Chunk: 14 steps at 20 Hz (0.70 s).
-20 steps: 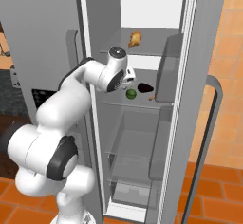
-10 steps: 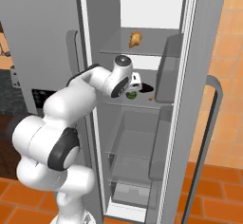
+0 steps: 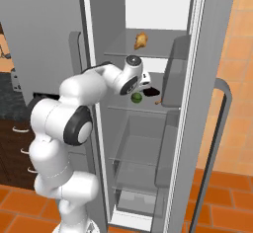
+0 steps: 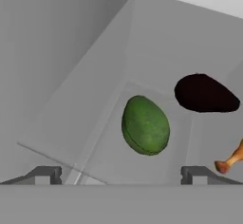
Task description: Place one avocado and one chicken drumstick in each tupperware on the nearby counter, to pack two identical lunches.
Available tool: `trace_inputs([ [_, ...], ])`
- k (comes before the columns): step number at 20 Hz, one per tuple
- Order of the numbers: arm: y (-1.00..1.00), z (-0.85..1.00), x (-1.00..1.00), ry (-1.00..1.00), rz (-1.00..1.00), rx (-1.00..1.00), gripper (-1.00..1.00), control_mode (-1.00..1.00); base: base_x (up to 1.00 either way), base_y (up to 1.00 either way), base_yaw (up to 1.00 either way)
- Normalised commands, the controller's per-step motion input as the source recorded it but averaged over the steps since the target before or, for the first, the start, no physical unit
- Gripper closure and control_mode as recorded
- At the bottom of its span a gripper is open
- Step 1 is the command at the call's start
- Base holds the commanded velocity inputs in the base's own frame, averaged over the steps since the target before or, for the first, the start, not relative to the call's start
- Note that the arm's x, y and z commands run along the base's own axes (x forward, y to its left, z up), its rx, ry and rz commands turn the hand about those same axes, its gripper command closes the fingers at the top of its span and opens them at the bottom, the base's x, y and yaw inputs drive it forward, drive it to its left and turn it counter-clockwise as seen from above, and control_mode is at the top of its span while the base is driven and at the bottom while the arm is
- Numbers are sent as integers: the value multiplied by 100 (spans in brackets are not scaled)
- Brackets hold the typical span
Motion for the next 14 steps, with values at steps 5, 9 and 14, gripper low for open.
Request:
trace_inputs([
  [5, -1, -30, 41, 0, 2, 0, -100, -100, 0, 0, 0],
  [9, 0, -48, 34, 0, 2, 0, -100, -100, 0, 0, 0],
  [14, -2, -43, 26, 0, 0, 0, -100, -100, 0, 0, 0],
])
